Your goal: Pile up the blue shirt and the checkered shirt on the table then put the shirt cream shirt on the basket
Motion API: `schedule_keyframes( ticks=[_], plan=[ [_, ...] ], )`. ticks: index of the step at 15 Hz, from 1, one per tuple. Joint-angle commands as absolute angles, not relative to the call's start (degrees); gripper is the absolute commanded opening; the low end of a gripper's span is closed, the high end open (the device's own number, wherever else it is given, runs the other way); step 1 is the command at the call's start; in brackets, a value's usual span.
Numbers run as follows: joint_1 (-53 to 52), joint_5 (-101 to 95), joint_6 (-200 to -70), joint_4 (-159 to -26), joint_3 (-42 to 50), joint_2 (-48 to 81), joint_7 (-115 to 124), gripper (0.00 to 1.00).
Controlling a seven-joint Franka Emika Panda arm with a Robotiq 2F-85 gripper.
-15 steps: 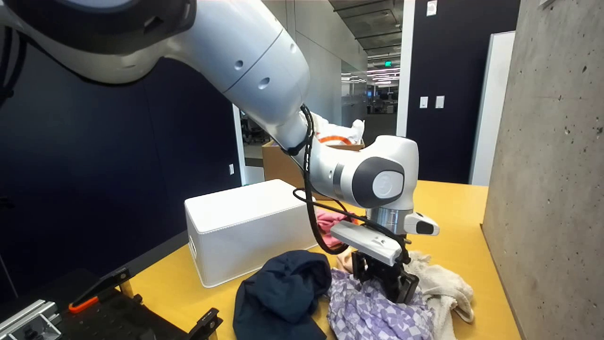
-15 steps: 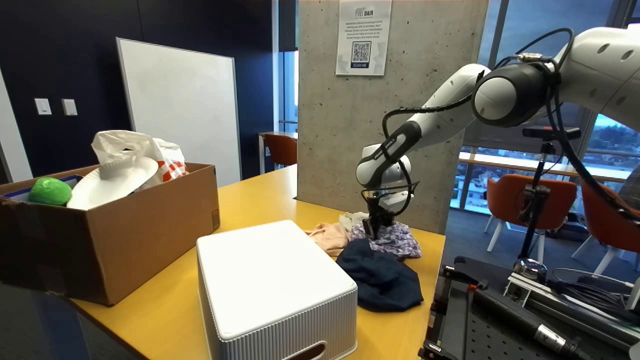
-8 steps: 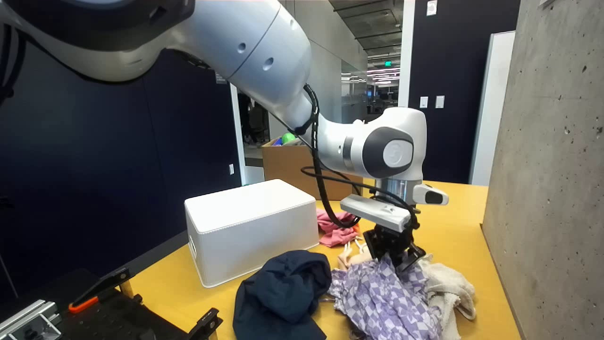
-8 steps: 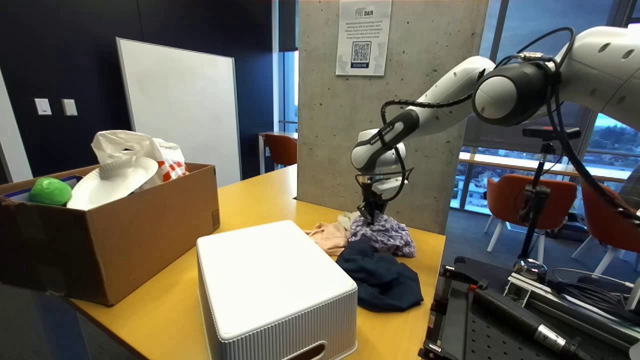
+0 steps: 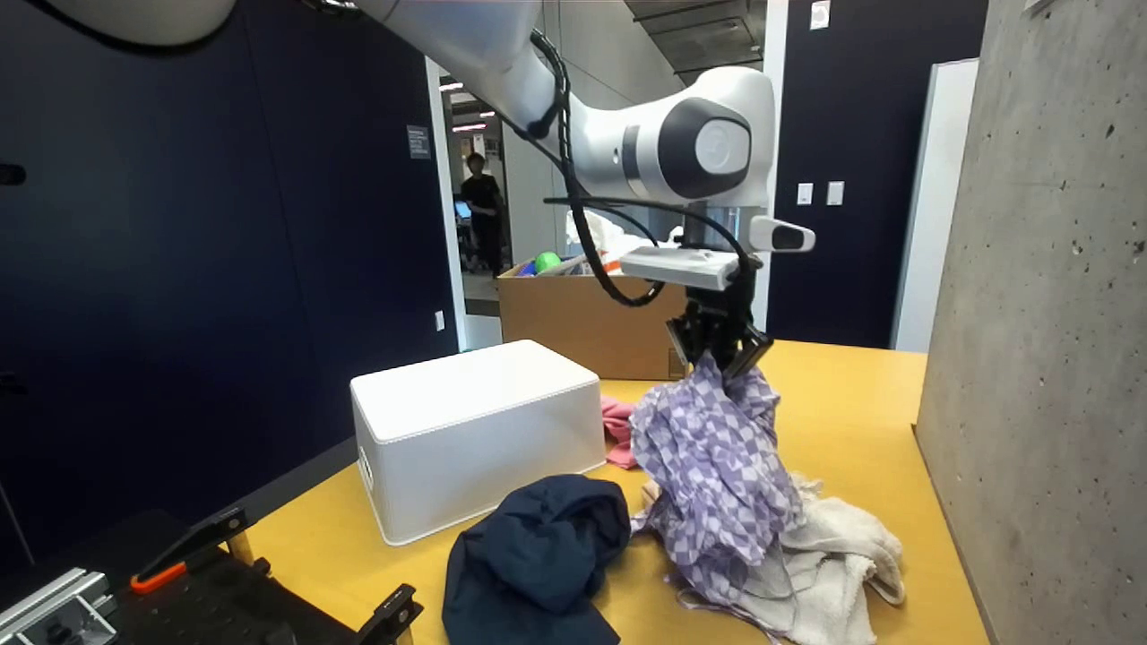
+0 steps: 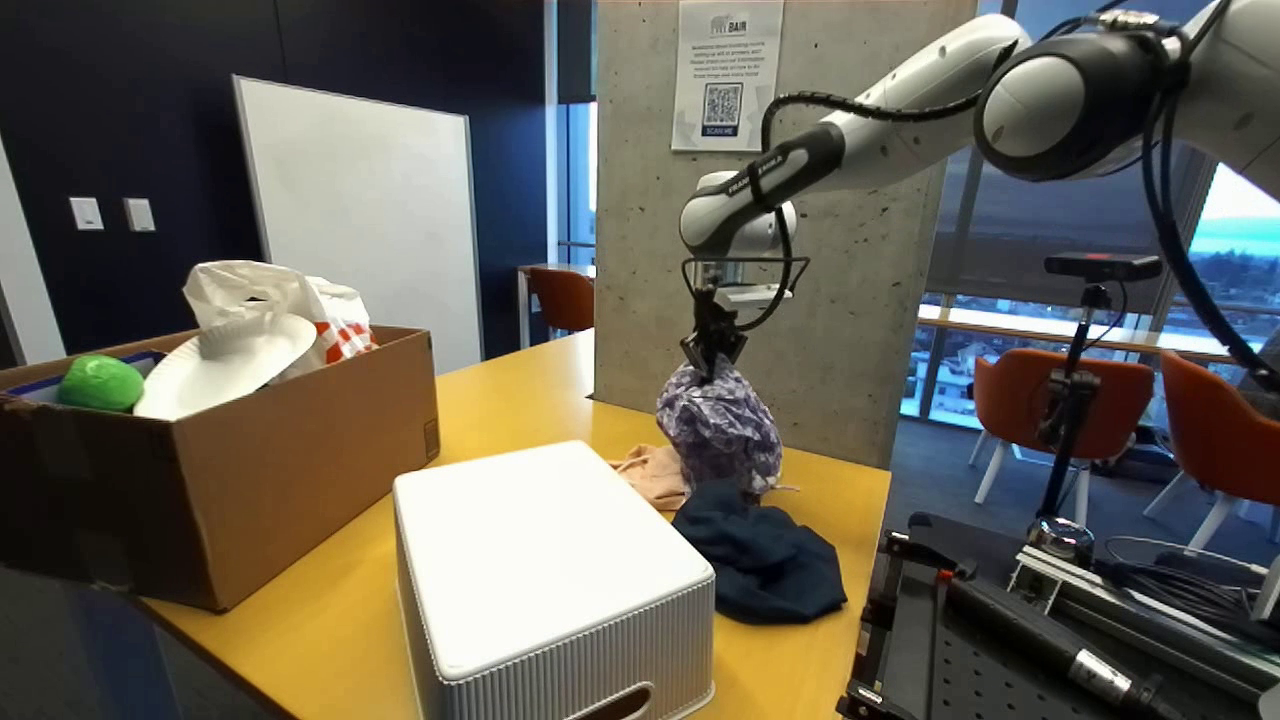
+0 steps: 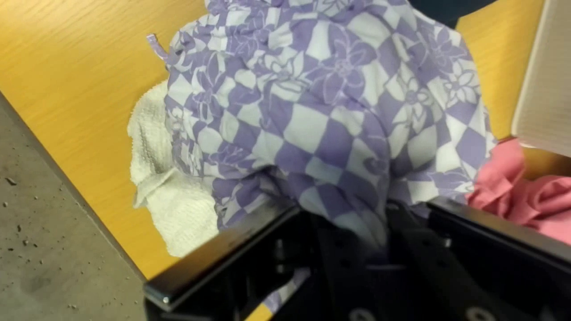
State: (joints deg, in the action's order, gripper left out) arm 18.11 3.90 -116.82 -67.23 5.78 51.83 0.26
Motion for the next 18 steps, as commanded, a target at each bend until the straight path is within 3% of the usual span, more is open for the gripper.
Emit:
schedule_keyframes(
  ticks=[1, 9, 18],
  plan=[
    [15.43, 5.07, -116.65, -80.46, 3.67, 39.95, 0.53, 0.04],
    [8.24, 4.30, -118.50, -103.72, 3.17, 27.69, 0.30, 0.04],
    [6.82, 3.08, -131.03, -105.52, 2.39, 39.21, -3.86, 0.04]
  ],
)
